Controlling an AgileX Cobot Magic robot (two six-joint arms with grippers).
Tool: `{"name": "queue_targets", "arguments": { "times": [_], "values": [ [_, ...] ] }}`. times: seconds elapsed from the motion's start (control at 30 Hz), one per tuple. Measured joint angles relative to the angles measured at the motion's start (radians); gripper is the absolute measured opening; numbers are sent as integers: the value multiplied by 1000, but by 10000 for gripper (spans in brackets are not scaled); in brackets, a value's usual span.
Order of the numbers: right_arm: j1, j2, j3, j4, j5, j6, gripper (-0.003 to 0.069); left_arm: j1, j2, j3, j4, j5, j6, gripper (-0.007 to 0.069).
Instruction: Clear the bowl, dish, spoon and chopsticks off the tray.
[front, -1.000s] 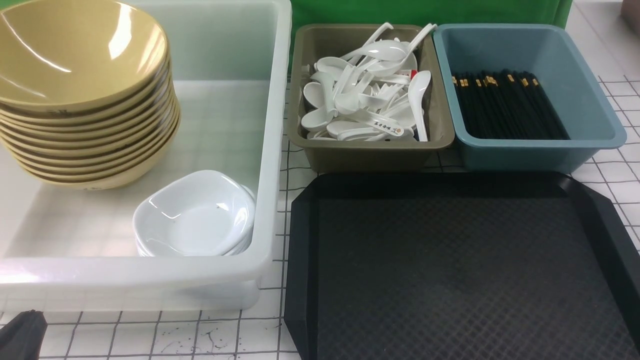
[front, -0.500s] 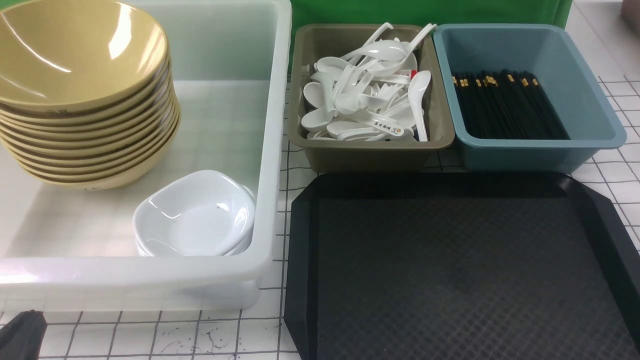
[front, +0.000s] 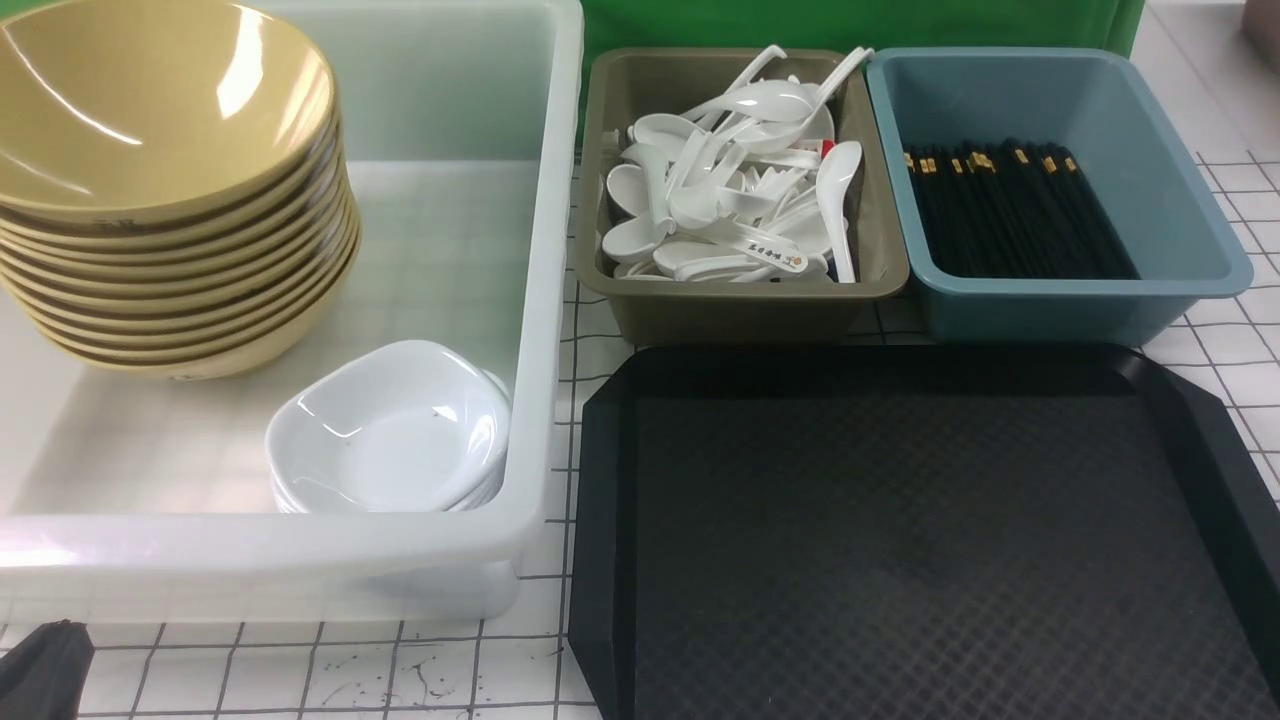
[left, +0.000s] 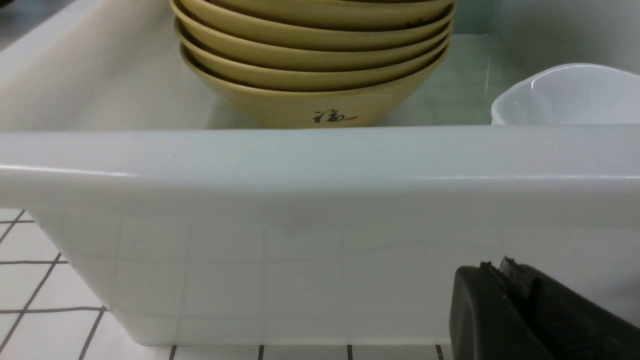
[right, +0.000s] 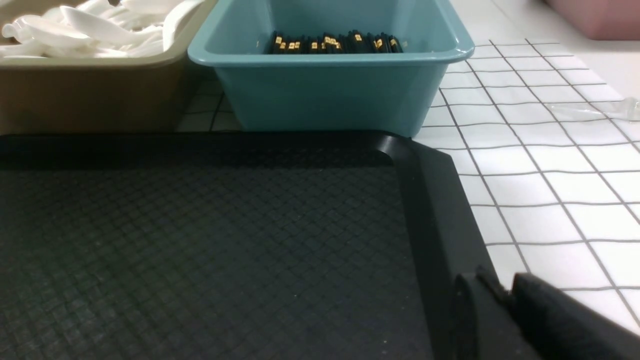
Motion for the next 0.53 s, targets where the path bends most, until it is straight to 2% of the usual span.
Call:
{"name": "queue_targets", "arguments": {
  "times": [0.53],
  "values": [
    [0,0,0,0,1,0,147,0,0,0,0,0,0,-13]
  ]
}}
